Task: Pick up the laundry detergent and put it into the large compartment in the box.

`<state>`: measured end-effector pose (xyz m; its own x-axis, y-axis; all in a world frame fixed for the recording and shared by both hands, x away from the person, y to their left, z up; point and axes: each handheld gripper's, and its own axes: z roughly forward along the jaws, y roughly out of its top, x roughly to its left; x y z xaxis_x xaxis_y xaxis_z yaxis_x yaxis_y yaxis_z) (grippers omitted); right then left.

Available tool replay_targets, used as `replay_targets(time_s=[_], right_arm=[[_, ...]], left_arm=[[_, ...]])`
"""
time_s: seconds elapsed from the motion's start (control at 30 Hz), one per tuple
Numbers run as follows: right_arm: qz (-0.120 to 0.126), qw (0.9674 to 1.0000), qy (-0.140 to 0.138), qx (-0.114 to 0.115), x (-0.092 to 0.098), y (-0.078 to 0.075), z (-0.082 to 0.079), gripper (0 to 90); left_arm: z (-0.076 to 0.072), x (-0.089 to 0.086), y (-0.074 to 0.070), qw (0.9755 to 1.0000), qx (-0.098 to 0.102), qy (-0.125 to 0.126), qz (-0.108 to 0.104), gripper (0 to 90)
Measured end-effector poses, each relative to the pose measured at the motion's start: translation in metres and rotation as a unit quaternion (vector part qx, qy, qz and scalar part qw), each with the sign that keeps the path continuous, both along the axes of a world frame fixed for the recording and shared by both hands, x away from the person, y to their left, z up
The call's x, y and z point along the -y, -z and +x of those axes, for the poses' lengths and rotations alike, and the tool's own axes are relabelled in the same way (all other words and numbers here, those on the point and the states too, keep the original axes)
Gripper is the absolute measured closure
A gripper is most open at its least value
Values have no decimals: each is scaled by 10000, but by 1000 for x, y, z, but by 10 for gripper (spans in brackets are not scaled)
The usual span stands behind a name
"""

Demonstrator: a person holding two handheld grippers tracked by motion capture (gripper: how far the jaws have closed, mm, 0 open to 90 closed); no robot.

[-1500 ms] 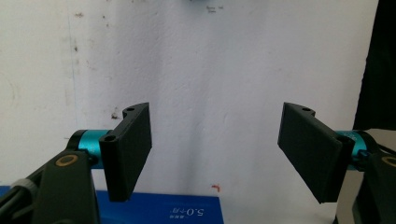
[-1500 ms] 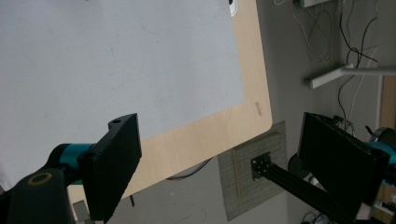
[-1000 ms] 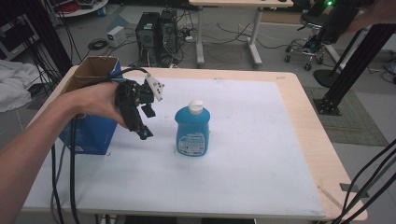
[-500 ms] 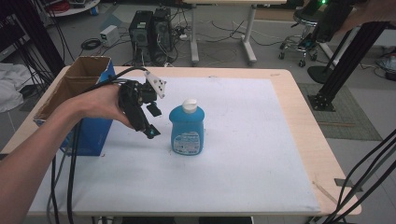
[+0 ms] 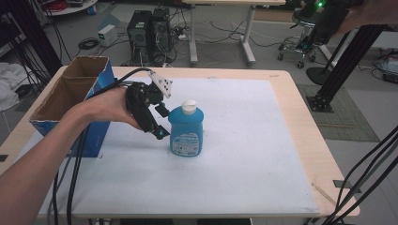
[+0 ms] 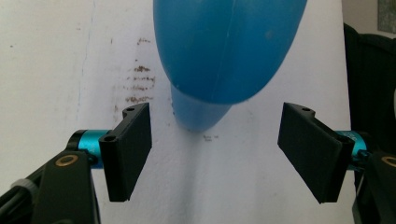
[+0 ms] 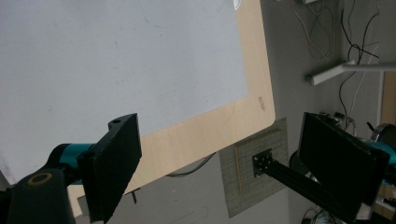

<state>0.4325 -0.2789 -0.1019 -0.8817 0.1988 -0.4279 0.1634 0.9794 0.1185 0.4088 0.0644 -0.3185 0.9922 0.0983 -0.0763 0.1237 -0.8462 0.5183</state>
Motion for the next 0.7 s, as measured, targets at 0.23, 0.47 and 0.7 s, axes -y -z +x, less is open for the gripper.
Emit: replay_targets(time_s=[0.23, 0.47, 0.7], right_arm=[[-25, 10000, 34, -7, 0, 0, 1, 128], [-52, 10000, 44, -15, 0, 1, 0, 128], [-112, 9999, 80, -31, 1, 3, 0, 128]], left_arm=[[2, 7, 4, 9998, 3, 14, -222, 262], [2, 16, 7, 9993, -21, 63, -366, 261], [2, 26, 8, 9990, -19, 155, -411, 262]])
